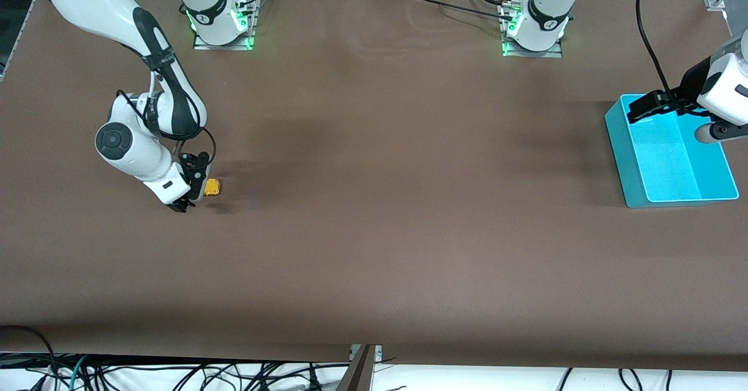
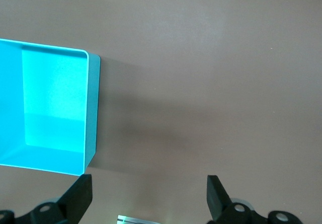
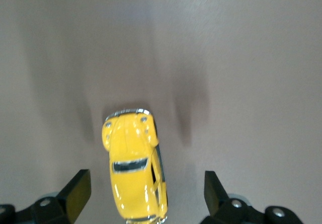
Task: Wind and store yellow beetle car
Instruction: 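Lower the right gripper and close it on the yellow car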
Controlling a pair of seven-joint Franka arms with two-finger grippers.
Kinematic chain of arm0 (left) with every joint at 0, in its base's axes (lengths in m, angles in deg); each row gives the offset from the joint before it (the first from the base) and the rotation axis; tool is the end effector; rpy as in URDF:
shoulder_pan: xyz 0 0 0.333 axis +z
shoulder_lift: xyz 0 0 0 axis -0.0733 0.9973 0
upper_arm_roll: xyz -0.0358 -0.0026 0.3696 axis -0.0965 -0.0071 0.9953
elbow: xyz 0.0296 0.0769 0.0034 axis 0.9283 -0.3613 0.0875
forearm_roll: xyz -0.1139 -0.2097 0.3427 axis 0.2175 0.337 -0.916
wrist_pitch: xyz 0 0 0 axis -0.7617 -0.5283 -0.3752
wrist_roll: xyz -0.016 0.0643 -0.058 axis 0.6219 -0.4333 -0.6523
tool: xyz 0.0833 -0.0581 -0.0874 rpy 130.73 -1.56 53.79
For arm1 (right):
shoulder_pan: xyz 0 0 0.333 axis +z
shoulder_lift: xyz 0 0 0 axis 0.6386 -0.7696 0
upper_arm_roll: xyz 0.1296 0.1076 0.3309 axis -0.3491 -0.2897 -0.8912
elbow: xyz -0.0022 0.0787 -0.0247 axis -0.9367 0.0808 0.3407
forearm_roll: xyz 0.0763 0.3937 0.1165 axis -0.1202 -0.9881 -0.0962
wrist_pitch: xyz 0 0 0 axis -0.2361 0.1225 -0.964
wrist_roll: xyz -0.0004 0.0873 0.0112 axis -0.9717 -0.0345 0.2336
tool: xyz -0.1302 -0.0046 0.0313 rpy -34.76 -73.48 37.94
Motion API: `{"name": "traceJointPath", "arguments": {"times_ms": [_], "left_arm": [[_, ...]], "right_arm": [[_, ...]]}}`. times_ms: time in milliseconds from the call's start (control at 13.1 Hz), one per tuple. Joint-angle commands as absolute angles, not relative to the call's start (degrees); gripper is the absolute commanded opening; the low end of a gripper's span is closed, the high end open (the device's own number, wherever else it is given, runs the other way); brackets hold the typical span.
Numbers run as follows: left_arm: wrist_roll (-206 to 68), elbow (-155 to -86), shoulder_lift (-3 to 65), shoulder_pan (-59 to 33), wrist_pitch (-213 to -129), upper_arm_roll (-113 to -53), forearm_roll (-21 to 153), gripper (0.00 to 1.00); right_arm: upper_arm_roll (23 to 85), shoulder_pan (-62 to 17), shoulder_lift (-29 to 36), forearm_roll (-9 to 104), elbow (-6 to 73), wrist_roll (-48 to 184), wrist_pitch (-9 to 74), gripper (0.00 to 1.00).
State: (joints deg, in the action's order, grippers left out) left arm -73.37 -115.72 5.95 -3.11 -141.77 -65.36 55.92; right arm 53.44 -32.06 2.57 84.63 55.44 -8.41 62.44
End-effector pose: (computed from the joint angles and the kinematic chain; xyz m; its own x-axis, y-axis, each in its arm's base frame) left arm 0.5697 0.0055 0.6031 0.9719 0.1972 -0.1284 0.1939 -0.9803 -0.0384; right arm 0.6156 0.0313 0.2133 0.0914 0.9951 -0.0368 0.9958 -0.0915 0.0008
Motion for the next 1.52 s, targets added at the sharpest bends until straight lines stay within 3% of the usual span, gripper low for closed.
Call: {"name": "traceJointPath", "arguments": {"times_ms": [0, 686, 1143, 1220, 1448], "left_arm": [[-74.0, -114.6, 6.3, -3.1, -141.4, -65.7, 55.4, 1.00], [-74.1, -114.7, 6.3, -3.1, -141.4, -65.8, 55.4, 1.00], [-74.1, -114.7, 6.3, -3.1, -141.4, -65.8, 55.4, 1.00], [-74.1, -114.7, 6.3, -3.1, -141.4, -65.8, 55.4, 1.00], [-74.1, -114.7, 6.3, -3.1, -141.4, -65.8, 55.4, 1.00]], "right_arm": [[54.0, -33.3, 5.5, 84.6, 58.4, -13.1, 63.5, 0.99], [53.5, -33.8, 5.3, 84.6, 59.9, -17.9, 66.4, 0.93], [53.0, -33.8, 4.8, 84.4, 59.9, -18.9, 67.1, 0.54], [53.0, -33.7, 4.7, 84.4, 59.8, -19.0, 67.1, 0.42], [52.3, -33.7, 4.7, 84.4, 59.9, -19.0, 67.1, 0.23]]}}
